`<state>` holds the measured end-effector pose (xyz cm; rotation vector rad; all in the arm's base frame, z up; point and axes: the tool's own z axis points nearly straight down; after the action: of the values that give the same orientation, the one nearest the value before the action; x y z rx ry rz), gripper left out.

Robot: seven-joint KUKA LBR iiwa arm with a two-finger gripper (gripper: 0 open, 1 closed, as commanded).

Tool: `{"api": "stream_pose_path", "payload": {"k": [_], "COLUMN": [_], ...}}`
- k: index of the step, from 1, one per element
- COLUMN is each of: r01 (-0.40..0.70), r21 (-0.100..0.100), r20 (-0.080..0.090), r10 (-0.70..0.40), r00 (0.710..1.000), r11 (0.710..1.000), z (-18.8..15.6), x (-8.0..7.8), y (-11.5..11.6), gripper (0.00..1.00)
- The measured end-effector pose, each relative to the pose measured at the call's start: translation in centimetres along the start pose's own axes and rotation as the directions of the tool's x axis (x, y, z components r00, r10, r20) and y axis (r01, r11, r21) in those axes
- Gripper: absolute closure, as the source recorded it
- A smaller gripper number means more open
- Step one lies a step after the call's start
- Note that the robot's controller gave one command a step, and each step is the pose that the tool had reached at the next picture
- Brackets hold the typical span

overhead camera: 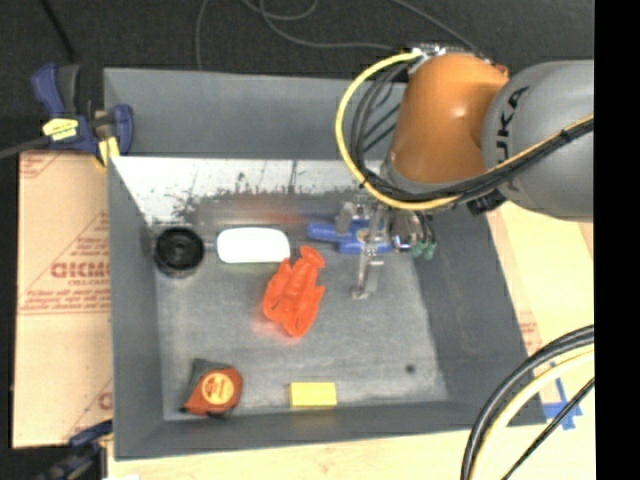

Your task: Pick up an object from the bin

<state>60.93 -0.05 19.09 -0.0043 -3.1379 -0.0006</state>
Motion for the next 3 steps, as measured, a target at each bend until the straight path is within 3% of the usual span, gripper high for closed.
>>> {"api": "stream_pose_path", "payload": {"k": [1, 2, 3], "r01": [0.000, 0.051, 0.296], "r21": [0.000, 0.003, 0.003], "r20": [0.008, 0.017, 0.008], "r10": [0.000, -0.051, -0.296], "r00": [1.000, 0.999, 0.955], "r11": [1.000, 0.999, 0.955], "z": [-0.5, 2.8, 7.7], "x": [-0.1, -1.2, -1.9], "y": [0.0, 1.3, 1.3], "gripper": [0.00, 0.00, 0.00]}}
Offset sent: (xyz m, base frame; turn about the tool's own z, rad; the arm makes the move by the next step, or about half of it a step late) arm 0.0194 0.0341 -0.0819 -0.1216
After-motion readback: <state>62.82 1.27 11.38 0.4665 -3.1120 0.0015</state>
